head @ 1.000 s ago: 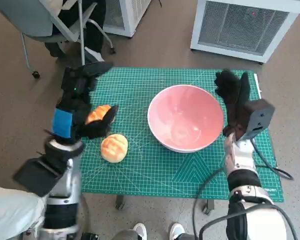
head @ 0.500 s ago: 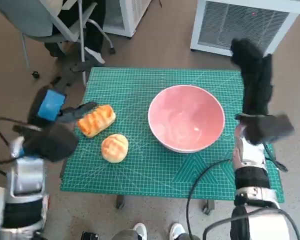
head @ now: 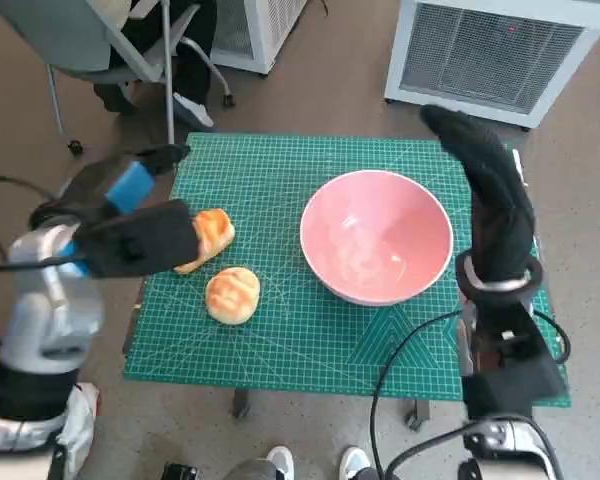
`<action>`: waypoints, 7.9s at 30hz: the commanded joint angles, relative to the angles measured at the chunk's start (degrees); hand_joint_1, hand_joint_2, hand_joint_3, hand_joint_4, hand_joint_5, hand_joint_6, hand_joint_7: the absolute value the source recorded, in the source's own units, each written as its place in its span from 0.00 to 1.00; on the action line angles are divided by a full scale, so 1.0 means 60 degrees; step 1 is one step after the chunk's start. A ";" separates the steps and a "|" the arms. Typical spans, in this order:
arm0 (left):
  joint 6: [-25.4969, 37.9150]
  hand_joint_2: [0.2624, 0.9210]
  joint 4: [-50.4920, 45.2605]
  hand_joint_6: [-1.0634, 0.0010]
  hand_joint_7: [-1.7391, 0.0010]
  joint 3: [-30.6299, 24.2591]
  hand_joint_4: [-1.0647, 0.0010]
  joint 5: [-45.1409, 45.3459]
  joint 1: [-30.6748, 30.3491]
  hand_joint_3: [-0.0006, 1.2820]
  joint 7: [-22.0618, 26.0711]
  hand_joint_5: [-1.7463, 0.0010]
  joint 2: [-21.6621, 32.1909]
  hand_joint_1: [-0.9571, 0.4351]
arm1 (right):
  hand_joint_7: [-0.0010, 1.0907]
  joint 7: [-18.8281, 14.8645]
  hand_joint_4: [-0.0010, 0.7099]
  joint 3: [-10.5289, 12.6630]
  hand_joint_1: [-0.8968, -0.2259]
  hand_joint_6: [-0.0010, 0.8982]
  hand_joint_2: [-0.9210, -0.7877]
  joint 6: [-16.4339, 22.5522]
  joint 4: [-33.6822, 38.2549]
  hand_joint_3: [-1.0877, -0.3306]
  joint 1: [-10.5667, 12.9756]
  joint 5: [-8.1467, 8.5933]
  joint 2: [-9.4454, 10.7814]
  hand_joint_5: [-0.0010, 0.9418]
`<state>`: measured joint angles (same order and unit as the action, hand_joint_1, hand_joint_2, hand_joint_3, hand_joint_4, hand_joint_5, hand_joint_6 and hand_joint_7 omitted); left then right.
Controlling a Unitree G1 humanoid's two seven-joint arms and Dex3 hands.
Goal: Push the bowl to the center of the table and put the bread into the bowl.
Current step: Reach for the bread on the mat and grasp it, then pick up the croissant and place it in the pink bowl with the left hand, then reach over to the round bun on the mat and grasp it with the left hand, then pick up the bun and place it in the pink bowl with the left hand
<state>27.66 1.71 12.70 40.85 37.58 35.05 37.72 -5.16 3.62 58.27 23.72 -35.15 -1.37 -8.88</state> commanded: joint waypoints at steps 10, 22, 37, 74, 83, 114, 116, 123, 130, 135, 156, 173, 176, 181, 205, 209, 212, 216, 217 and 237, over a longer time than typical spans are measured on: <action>0.0014 0.99 0.1277 0.67 1.00 0.0805 0.78 0.0134 0.0435 0.01 0.0021 1.00 -0.0452 0.39 | 0.87 0.0054 0.57 -0.0112 0.78 0.00 0.00 -0.0772 -0.1286 0.73 0.0874 -0.0349 0.0001 0.01; -0.0831 1.00 0.3498 0.69 1.00 0.1208 0.77 -0.0089 0.0995 0.02 -0.0628 0.99 -0.1101 0.39 | 0.86 0.0386 0.57 -0.0093 0.81 0.00 0.00 -0.0796 -0.1201 0.71 0.0965 -0.0814 0.0077 0.01; -0.1802 0.99 0.6294 0.58 0.97 0.1297 0.63 -0.0737 0.1440 0.00 -0.1487 0.56 -0.1756 0.47 | 0.85 0.0501 0.56 -0.0167 0.83 0.00 0.00 -0.0950 -0.1333 0.70 0.1055 -0.0810 0.0091 0.01; -0.3975 1.00 0.6500 0.43 0.38 0.0789 0.32 -0.1377 0.1565 0.05 -0.4034 0.29 -0.1521 0.69 | 0.84 0.0535 0.56 -0.0277 0.83 0.00 0.00 -0.0918 -0.1358 0.70 0.1206 -0.0727 0.0152 0.01; -0.3901 1.00 0.4751 0.42 0.36 0.0463 0.30 -0.1369 0.1366 0.04 -0.4215 0.33 -0.1479 0.69 | 0.84 0.0486 0.56 -0.0271 0.81 0.00 0.00 -0.0945 -0.1447 0.69 0.1260 -0.0643 0.0097 0.02; -0.5737 1.00 0.2844 0.43 0.33 0.1458 0.27 -0.1178 0.2150 0.03 -0.4312 0.38 -0.3479 0.69 | 0.84 0.0475 0.56 -0.0261 0.80 0.00 0.00 -0.1021 -0.1819 0.69 0.1465 -0.0577 0.0032 0.02; -0.5959 1.00 0.3205 0.44 0.32 0.1550 0.28 -0.1162 0.2265 0.04 -0.4367 0.38 -0.3623 0.69 | 0.84 0.0468 0.56 -0.0252 0.80 0.00 0.00 -0.1019 -0.1843 0.69 0.1485 -0.0554 0.0016 0.02; -0.6700 1.00 0.4695 0.47 0.28 0.1901 0.34 -0.1011 0.2725 0.07 -0.4606 0.36 -0.3992 0.69 | 0.84 0.0438 0.56 -0.0229 0.81 0.00 0.00 -0.1044 -0.2006 0.69 0.1596 -0.0448 -0.0031 0.02; -0.7638 1.00 0.6147 0.61 0.69 0.2457 0.59 -0.1075 0.3236 0.10 -0.3478 0.73 -0.3845 0.71 | 0.84 0.0449 0.56 -0.0210 0.81 0.00 0.00 -0.1115 -0.2198 0.69 0.1737 -0.0425 -0.0033 0.02; -0.7793 0.98 0.6725 0.74 0.93 0.2467 0.86 -0.1480 0.3671 0.05 -0.1966 0.95 -0.3755 0.65 | 0.84 0.0484 0.56 -0.0177 0.81 0.00 0.00 -0.1148 -0.2302 0.69 0.1811 -0.0458 -0.0029 0.02; -1.1066 0.96 0.4939 0.77 0.98 0.0511 0.96 -0.2950 0.1819 0.00 -0.2624 0.99 -0.1504 0.45 | 0.83 0.0482 0.56 -0.0074 0.80 0.00 0.00 -0.1085 -0.2338 0.69 0.1911 -0.0387 -0.0035 0.03; -0.9382 0.92 0.1950 0.65 0.95 -0.0947 0.80 -0.4339 -0.0978 0.00 -0.0993 0.97 0.0464 0.52 | 0.82 0.0445 0.58 0.0088 0.80 0.01 0.00 -0.1020 -0.2167 0.71 0.1847 -0.0107 -0.0085 0.04; -0.8986 0.91 0.1642 0.66 0.96 -0.1002 0.80 -0.4384 -0.1309 0.00 -0.0758 0.98 0.0592 0.53 | 0.81 0.0446 0.59 0.0094 0.80 0.01 0.00 -0.1002 -0.2093 0.71 0.1807 -0.0092 -0.0079 0.04; -0.8349 0.91 0.1310 0.67 0.97 -0.1013 0.80 -0.4327 -0.1776 0.00 -0.0409 0.99 0.0690 0.55 | 0.81 0.0471 0.59 0.0095 0.80 0.02 0.00 -0.0981 -0.1949 0.71 0.1710 -0.0147 -0.0044 0.04; -0.6060 0.91 0.1874 0.68 0.99 0.0594 0.81 -0.2890 -0.1639 0.00 0.0525 1.00 -0.0020 0.62 | 0.83 0.0274 0.58 0.0006 0.82 0.00 0.00 -0.1110 -0.1954 0.69 0.1655 0.0035 -0.0107 0.03; -0.5874 0.92 0.2385 0.65 0.98 0.0917 0.78 -0.2615 -0.1399 0.00 0.0596 0.99 -0.0203 0.64 | 0.83 0.0230 0.58 0.0010 0.82 0.00 0.00 -0.1119 -0.1982 0.69 0.1681 0.0061 -0.0116 0.03; -0.5834 0.93 0.2888 0.60 0.97 0.1183 0.73 -0.2305 -0.1191 0.01 0.0512 0.98 -0.0331 0.67 | 0.84 0.0210 0.58 0.0012 0.83 0.00 0.00 -0.1123 -0.2003 0.69 0.1702 0.0058 -0.0108 0.03; -0.5892 0.97 0.3656 0.52 0.95 0.1454 0.64 -0.2011 -0.0939 0.01 0.0344 0.96 -0.0514 0.71 | 0.84 0.0201 0.58 0.0009 0.83 0.00 0.00 -0.1131 -0.2050 0.69 0.1738 0.0043 -0.0098 0.03; -0.5916 0.98 0.3796 0.51 0.95 0.1497 0.62 -0.1959 -0.0905 0.01 0.0289 0.96 -0.0539 0.72 | 0.84 0.0196 0.58 0.0011 0.83 0.00 0.00 -0.1128 -0.2055 0.69 0.1746 0.0046 -0.0100 0.03; -0.6320 1.00 0.2234 0.50 0.31 0.0565 0.44 -0.2331 -0.0936 0.12 -0.0232 0.24 0.0153 0.69 | 0.84 0.0222 0.58 0.0063 0.84 0.00 0.00 -0.1140 -0.2103 0.69 0.1782 -0.0001 -0.0105 0.04</action>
<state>-10.81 19.94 18.90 28.36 31.61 33.61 36.97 -3.33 4.02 51.98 11.03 -25.45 -1.95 -9.06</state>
